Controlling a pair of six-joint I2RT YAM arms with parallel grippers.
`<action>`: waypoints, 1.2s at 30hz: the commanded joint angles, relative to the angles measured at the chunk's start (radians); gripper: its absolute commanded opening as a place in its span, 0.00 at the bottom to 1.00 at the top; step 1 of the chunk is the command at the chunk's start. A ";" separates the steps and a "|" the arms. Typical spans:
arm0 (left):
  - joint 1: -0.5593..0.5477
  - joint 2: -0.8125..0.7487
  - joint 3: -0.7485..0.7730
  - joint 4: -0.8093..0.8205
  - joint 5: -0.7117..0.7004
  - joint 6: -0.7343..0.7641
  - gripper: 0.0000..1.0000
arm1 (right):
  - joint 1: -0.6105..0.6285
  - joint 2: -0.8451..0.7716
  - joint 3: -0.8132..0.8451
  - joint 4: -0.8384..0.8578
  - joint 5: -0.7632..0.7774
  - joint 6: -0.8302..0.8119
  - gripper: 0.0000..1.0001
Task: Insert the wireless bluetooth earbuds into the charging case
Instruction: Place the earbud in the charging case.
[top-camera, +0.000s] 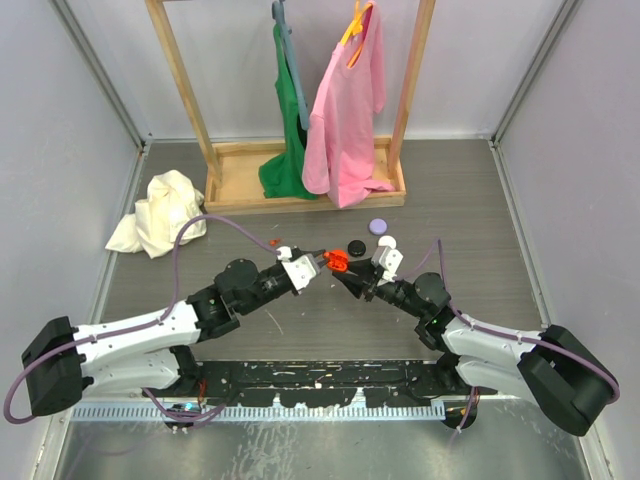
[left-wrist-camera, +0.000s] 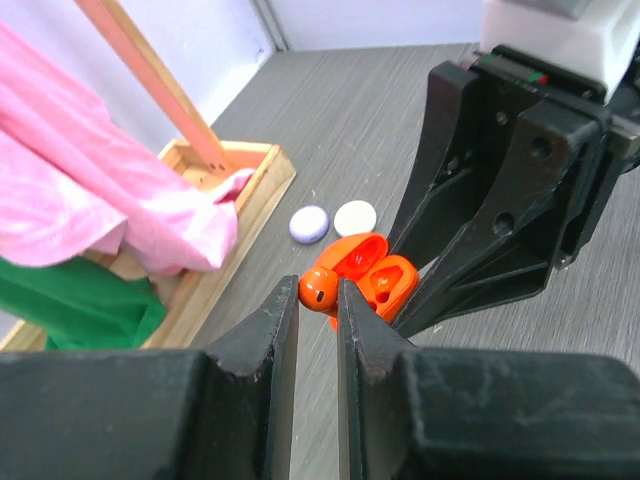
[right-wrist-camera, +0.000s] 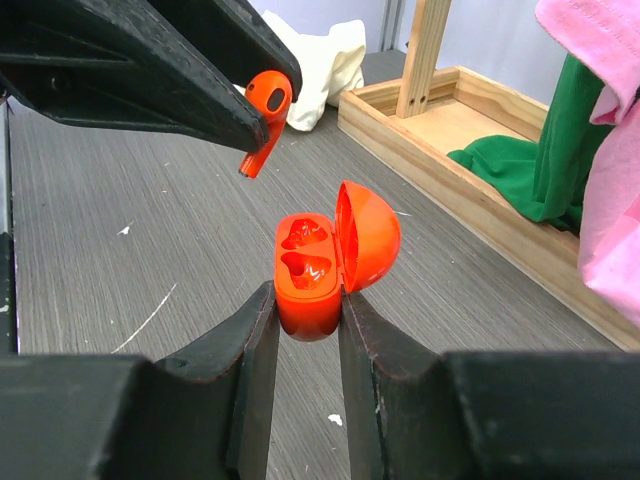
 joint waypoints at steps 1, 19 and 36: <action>0.004 0.022 0.012 0.135 0.080 0.061 0.00 | 0.004 -0.016 -0.002 0.079 0.005 0.011 0.01; 0.003 0.101 0.011 0.170 0.076 0.093 0.00 | 0.005 -0.043 -0.017 0.100 0.005 0.023 0.01; 0.002 0.080 -0.013 0.131 0.177 0.086 0.04 | 0.004 -0.059 -0.027 0.111 0.021 0.022 0.01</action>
